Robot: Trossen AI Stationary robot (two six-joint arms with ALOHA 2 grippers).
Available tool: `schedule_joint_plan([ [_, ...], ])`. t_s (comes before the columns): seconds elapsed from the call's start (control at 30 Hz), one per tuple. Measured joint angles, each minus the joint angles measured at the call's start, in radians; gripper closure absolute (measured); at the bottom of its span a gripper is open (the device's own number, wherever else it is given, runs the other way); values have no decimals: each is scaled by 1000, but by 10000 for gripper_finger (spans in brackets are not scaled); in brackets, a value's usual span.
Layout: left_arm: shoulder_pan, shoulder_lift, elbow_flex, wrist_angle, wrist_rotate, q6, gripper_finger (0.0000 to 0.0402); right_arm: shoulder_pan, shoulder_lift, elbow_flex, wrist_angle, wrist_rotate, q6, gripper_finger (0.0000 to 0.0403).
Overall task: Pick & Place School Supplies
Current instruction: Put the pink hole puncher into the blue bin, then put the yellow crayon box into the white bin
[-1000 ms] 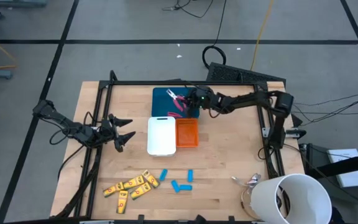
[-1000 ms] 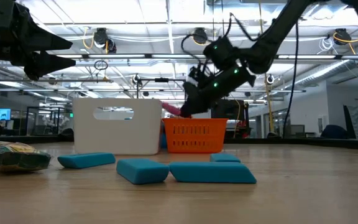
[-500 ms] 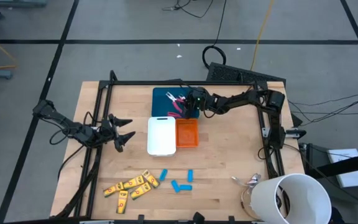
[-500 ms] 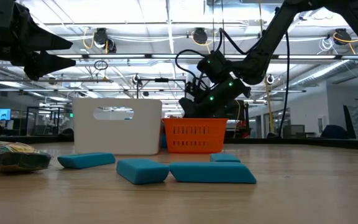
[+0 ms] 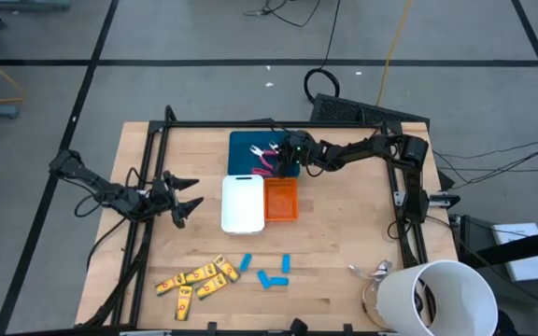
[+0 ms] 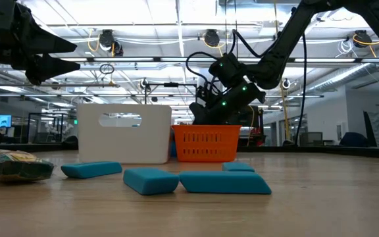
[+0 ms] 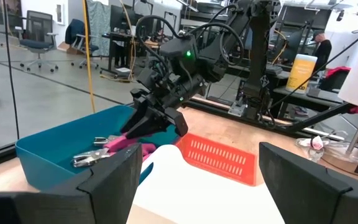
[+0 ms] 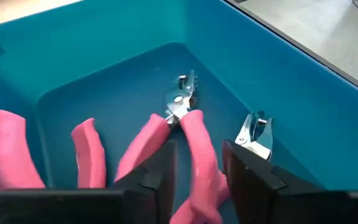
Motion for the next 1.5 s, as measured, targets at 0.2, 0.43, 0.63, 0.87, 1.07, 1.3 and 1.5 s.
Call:
schedule_joint_plan([
  [0.2,0,0,0,0,0,0,78,11,-53,-2,-14,1,-37,226],
  [0.43,0,0,0,0,0,0,78,66,-218,-2,-86,1,-86,214],
  [0.63,0,0,0,0,0,0,78,226,-347,-2,-209,0,-239,217],
  [0.87,0,0,0,0,0,0,78,461,-394,-2,-287,2,-276,180],
  [1.07,0,0,0,0,0,0,78,622,-394,-44,-282,43,-272,161],
  [1.3,0,0,0,0,0,0,78,780,-393,-160,-180,96,-112,156],
  [1.5,0,0,0,0,0,0,78,911,-313,-217,-114,310,-30,156],
])
